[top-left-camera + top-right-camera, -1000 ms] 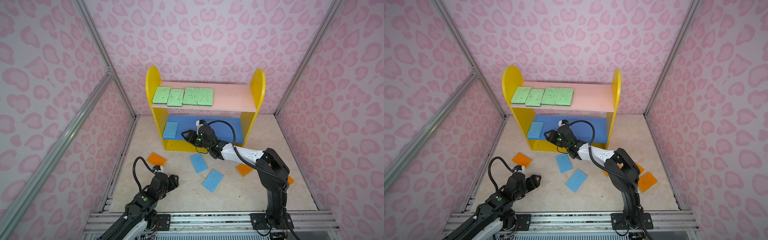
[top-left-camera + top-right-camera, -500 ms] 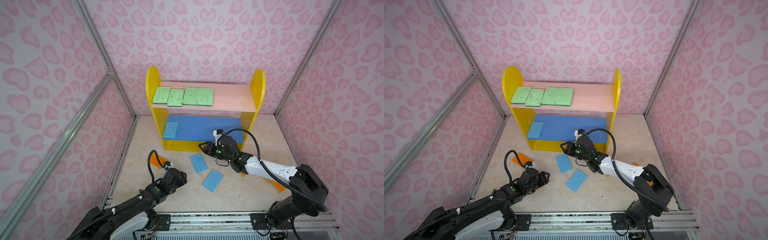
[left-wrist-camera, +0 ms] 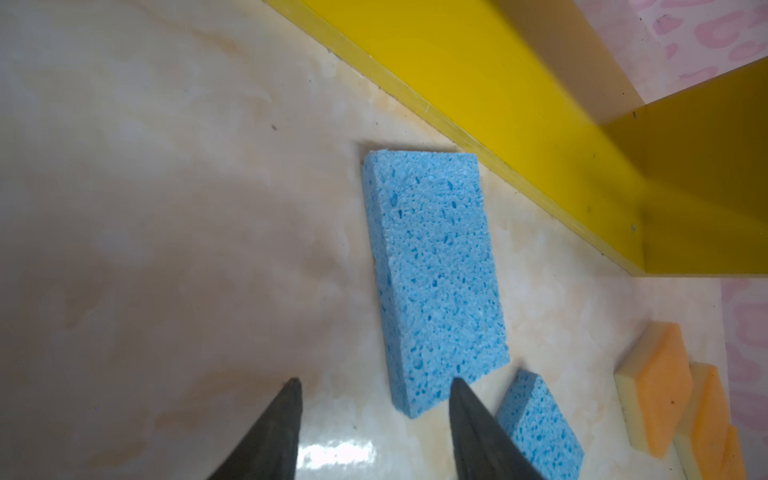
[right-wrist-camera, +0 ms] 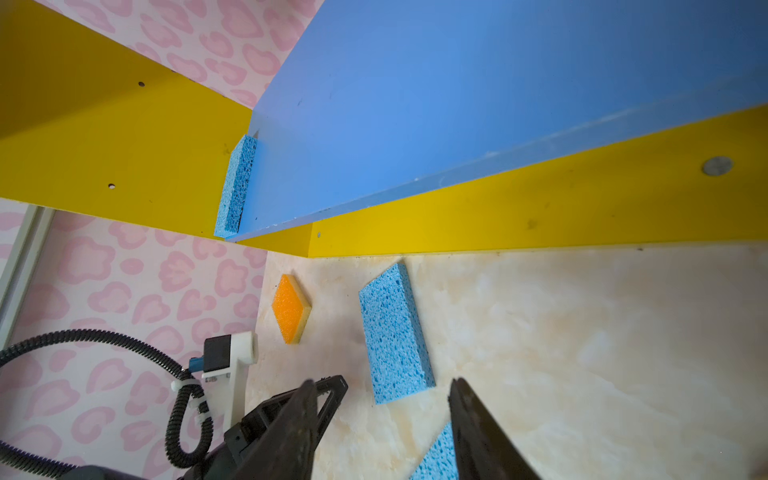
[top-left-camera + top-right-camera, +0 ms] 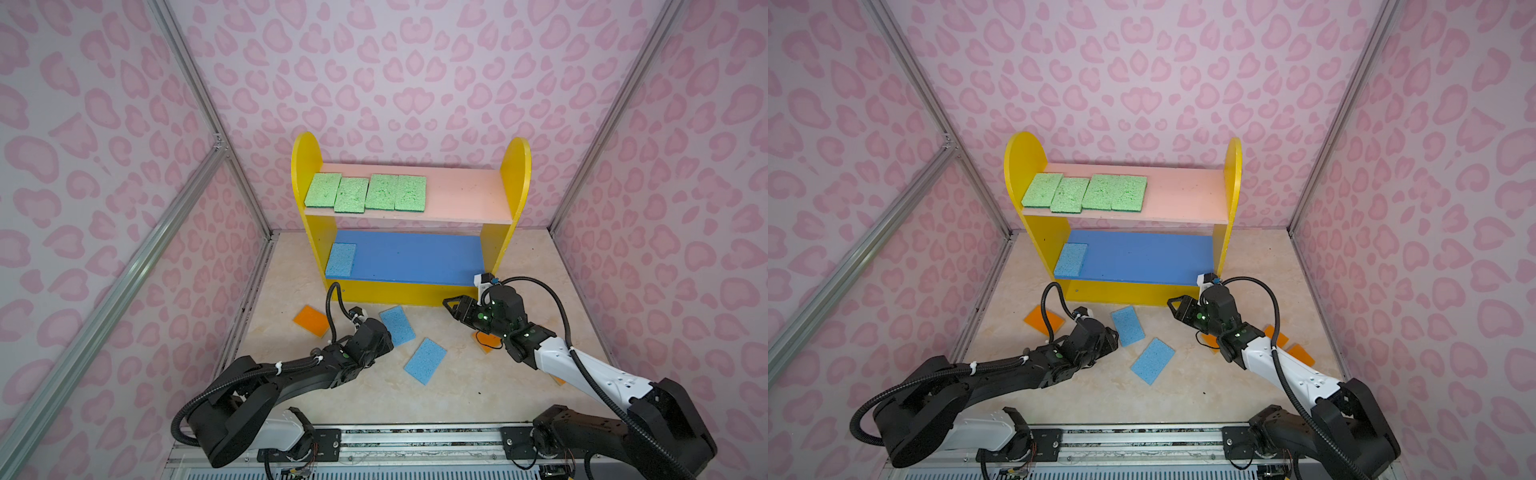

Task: Place and organize the cleaning sponges onto the shelf
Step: 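Withdraw the right gripper while the left gripper grasps another blue sponge on the table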

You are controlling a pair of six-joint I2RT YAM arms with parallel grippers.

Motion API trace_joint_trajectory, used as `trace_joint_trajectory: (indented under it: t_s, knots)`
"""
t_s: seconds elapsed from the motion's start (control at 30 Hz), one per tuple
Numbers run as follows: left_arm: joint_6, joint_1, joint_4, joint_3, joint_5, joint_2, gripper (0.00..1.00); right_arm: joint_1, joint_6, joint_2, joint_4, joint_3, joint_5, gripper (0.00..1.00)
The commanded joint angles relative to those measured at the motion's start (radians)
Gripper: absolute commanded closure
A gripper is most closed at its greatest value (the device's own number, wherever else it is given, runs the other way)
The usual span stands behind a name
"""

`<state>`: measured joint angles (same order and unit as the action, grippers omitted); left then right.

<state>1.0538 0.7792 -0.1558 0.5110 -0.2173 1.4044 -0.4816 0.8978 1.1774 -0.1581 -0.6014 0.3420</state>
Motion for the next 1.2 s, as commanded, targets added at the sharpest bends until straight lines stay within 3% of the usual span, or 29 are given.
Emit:
trace_joint_trajectory:
  t_s: [0.0,0.57,0.73,0.87,1.03,1.17]
  knots:
    - [0.015,0.001,-0.067,0.036,0.009,0.058,0.48,0.017,-0.03,-0.031,0.052,0.008,0.016,0.48]
    - [0.012,0.001,-0.086,0.133,0.018,0.247,0.75,0.068,-0.061,-0.085,0.109,0.028,0.038,0.47]
    - [0.017,0.0,-0.106,0.131,0.021,0.272,0.89,0.069,-0.068,-0.087,0.125,0.022,0.041,0.47]
    - [0.009,0.001,-0.098,0.126,0.014,0.235,0.96,0.067,-0.076,-0.084,0.136,0.011,0.055,0.44]
    - [-0.018,0.002,-0.065,0.11,-0.005,0.131,0.96,0.05,-0.073,-0.092,0.107,0.021,0.073,0.34]
    - [-0.045,0.0,-0.041,0.082,-0.015,0.009,0.96,0.017,-0.062,-0.094,0.085,0.027,0.07,0.32]
